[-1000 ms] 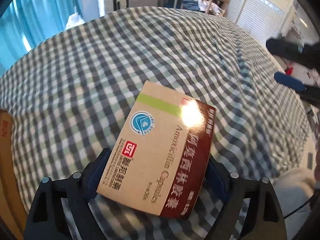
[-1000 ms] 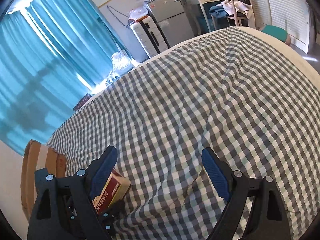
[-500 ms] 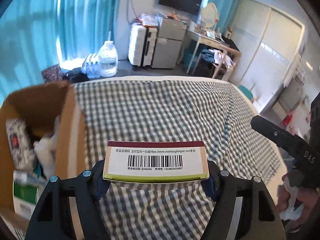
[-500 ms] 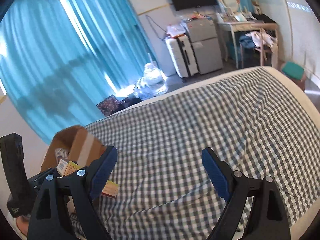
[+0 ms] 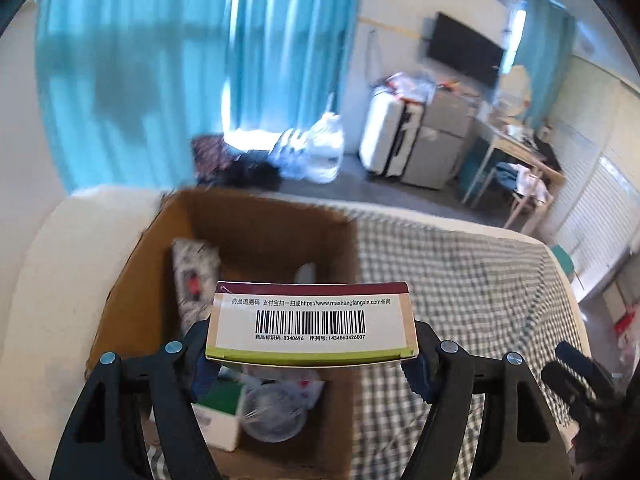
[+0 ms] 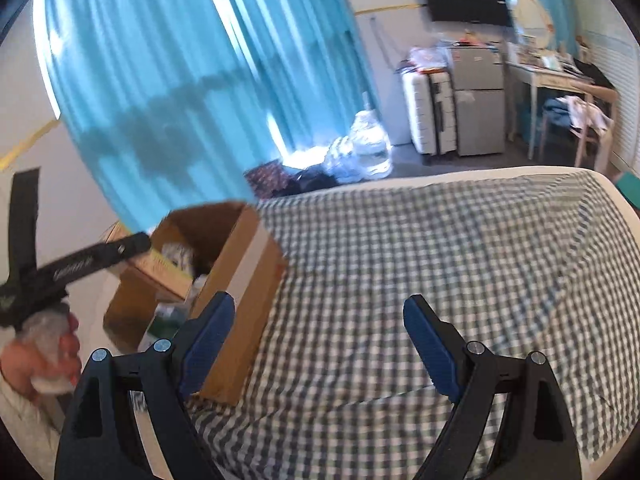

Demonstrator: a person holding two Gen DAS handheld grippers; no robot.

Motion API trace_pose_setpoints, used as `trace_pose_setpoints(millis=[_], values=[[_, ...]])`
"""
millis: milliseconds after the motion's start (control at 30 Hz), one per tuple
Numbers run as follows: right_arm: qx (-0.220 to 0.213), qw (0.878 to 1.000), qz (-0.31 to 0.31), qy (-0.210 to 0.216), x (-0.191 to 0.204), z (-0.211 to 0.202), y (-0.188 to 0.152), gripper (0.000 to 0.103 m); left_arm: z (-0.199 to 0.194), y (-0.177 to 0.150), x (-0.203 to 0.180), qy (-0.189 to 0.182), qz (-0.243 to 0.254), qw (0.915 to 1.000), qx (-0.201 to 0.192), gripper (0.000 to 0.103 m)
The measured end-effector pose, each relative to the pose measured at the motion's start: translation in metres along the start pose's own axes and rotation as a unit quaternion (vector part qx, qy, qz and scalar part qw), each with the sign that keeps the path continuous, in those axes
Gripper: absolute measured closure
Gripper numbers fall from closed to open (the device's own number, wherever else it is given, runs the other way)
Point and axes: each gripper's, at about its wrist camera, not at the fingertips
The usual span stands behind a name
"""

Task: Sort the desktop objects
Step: 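Carry the medicine box into the cardboard box and open the left gripper, then withdraw both grippers from the cardboard box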

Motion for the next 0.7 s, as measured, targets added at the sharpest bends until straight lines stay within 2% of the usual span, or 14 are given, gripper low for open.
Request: trace_pose_setpoints(millis=[100,133,200,267,400,500,600,700], values=[[0.017,0.999,-0.027,-0.001,0.022,0.013,-0.005,0.015,-0.004,-0.003,0.015,0.026,-0.014,0.9996,-0.001,0.016],[0.016,0.999,-0.034,-0.003,0.027,0.014,-0.007,0.014,-0.007,-0.007,0.016,0.033,-0.015,0.9993,-0.009,0.012],[0.013,0.999,-0.044,-0.003,0.037,0.013,-0.006,0.012,-0.016,-0.006,0.015,0.039,-0.016,0.9988,-0.024,0.009],[0.005,0.999,-0.052,-0.003,0.045,0.009,-0.004,0.011,-0.025,-0.003,0.013,0.05,-0.012,0.9982,-0.029,0.001],[-0.027,0.997,-0.064,-0.027,0.06,-0.006,-0.003,0.0,-0.051,-0.011,0.005,0.083,0.007,0.9946,-0.062,0.0],[-0.046,0.995,-0.072,-0.049,0.064,-0.01,-0.007,0.0,-0.057,-0.017,0.002,0.084,0.021,0.9936,-0.072,0.0],[-0.042,0.994,-0.064,-0.072,0.061,-0.003,-0.017,0.0,-0.057,-0.033,-0.001,0.089,0.019,0.9935,-0.068,0.0],[-0.011,0.995,-0.044,-0.085,0.05,0.011,-0.032,0.0,-0.055,-0.053,0.0,0.078,-0.004,0.9948,-0.065,0.0]])
Point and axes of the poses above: each gripper's, at about its wrist camera, not at the fingertips, and z roughly the way its jaws point, x to its left, y to its top, and after that the axes turned 2 degrees about -z, right-handed
